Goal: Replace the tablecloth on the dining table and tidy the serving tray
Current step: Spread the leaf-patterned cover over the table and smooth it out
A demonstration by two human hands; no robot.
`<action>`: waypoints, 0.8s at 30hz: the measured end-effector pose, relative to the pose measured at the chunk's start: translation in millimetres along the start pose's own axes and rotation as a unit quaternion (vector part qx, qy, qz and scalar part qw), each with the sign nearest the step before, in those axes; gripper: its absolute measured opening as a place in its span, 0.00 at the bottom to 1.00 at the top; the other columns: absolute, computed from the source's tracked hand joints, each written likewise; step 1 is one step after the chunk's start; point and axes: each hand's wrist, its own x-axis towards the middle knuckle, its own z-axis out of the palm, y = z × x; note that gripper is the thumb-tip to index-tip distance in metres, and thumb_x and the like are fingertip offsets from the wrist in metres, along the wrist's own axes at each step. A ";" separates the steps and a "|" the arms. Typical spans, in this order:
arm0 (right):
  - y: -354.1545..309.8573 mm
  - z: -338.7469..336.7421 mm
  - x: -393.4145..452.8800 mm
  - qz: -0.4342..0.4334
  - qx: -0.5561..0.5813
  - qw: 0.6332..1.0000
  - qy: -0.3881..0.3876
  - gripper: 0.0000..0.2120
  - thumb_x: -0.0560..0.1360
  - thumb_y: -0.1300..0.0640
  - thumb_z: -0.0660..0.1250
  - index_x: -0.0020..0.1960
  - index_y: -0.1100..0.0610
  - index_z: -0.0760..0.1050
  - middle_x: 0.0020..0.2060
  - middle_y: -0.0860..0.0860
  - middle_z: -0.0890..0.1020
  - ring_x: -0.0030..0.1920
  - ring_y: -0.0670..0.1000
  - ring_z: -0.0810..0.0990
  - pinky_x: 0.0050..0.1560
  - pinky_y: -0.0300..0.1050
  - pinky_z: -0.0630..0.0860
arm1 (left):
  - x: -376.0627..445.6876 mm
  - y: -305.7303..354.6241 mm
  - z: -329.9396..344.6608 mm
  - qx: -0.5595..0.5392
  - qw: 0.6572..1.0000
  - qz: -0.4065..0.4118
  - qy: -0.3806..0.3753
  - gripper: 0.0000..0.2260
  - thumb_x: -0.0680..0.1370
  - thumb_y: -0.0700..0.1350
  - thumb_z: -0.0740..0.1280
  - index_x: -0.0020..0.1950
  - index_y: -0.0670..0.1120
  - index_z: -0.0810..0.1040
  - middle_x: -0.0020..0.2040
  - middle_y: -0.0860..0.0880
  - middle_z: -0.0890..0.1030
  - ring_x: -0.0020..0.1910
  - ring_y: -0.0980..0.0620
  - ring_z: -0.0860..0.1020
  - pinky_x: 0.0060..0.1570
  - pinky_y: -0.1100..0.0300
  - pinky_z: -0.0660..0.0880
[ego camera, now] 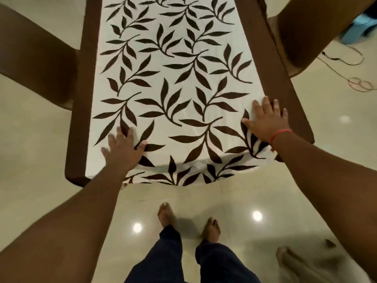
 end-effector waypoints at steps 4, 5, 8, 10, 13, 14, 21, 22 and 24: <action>-0.3 8.7 -2.0 -0.010 -0.014 1.000 0.018 0.38 0.76 0.28 0.40 0.80 0.46 0.41 0.81 0.53 0.43 0.80 0.60 0.40 0.76 0.66 0.42 | -1.2 -1.3 5.9 -0.014 1.000 -0.008 -0.020 0.33 0.77 0.71 0.42 0.80 0.59 0.42 0.81 0.47 0.40 0.79 0.40 0.40 0.72 0.30 0.46; 1.3 10.0 -3.4 -0.009 -0.012 1.000 0.021 0.39 0.76 0.28 0.40 0.80 0.46 0.41 0.81 0.53 0.43 0.80 0.60 0.40 0.76 0.66 0.42 | -1.8 -1.1 7.3 -0.022 0.999 -0.006 -0.023 0.33 0.77 0.71 0.41 0.79 0.59 0.41 0.81 0.47 0.39 0.79 0.40 0.39 0.72 0.31 0.44; 1.8 14.8 -5.6 -0.007 -0.014 1.000 0.027 0.38 0.76 0.27 0.40 0.80 0.45 0.41 0.81 0.53 0.43 0.80 0.59 0.41 0.76 0.66 0.42 | -5.0 -5.1 11.4 -0.036 0.999 -0.002 -0.018 0.33 0.77 0.71 0.39 0.79 0.60 0.39 0.81 0.47 0.37 0.79 0.42 0.36 0.73 0.32 0.40; 1.7 17.2 -7.9 -0.006 -0.015 0.999 0.028 0.38 0.77 0.28 0.40 0.80 0.45 0.41 0.81 0.53 0.43 0.80 0.59 0.41 0.76 0.66 0.42 | -8.1 -6.4 15.1 -0.037 0.999 -0.001 -0.007 0.33 0.77 0.71 0.39 0.79 0.59 0.38 0.81 0.47 0.37 0.79 0.42 0.35 0.73 0.32 0.40; 4.2 18.9 -11.5 -0.007 -0.021 0.999 0.032 0.37 0.77 0.29 0.40 0.80 0.45 0.40 0.81 0.52 0.43 0.80 0.59 0.41 0.77 0.65 0.42 | -12.2 -6.6 20.4 -0.035 0.999 0.001 0.013 0.34 0.77 0.71 0.39 0.80 0.59 0.39 0.81 0.47 0.38 0.79 0.42 0.36 0.73 0.32 0.41; 5.1 18.2 -12.2 -0.007 -0.020 0.999 0.032 0.36 0.77 0.29 0.40 0.80 0.45 0.40 0.81 0.52 0.43 0.80 0.59 0.41 0.77 0.65 0.43 | -12.5 -6.5 20.7 -0.035 0.999 0.002 0.016 0.34 0.77 0.71 0.39 0.80 0.58 0.40 0.81 0.46 0.39 0.79 0.42 0.37 0.73 0.32 0.42; 3.6 14.6 -17.2 -0.007 -0.019 0.999 0.033 0.36 0.78 0.29 0.40 0.80 0.45 0.40 0.81 0.53 0.43 0.80 0.59 0.41 0.77 0.65 0.43 | -13.0 -9.1 21.1 -0.040 0.999 0.006 0.027 0.34 0.77 0.71 0.39 0.80 0.59 0.40 0.81 0.47 0.39 0.79 0.42 0.37 0.73 0.33 0.42; 4.6 15.2 -19.0 -0.006 -0.020 0.999 0.031 0.36 0.78 0.29 0.40 0.80 0.45 0.40 0.81 0.53 0.43 0.80 0.59 0.40 0.77 0.65 0.42 | -14.6 -9.0 22.2 -0.039 0.999 0.007 0.026 0.34 0.77 0.71 0.39 0.80 0.59 0.39 0.81 0.47 0.39 0.79 0.42 0.37 0.73 0.33 0.42; 7.9 17.5 -24.1 -0.006 -0.020 0.999 0.032 0.36 0.78 0.29 0.39 0.80 0.45 0.39 0.81 0.53 0.43 0.80 0.59 0.40 0.77 0.64 0.42 | -20.1 -8.6 24.0 -0.039 0.999 0.008 0.026 0.34 0.77 0.71 0.38 0.80 0.58 0.39 0.81 0.47 0.38 0.79 0.42 0.36 0.74 0.33 0.41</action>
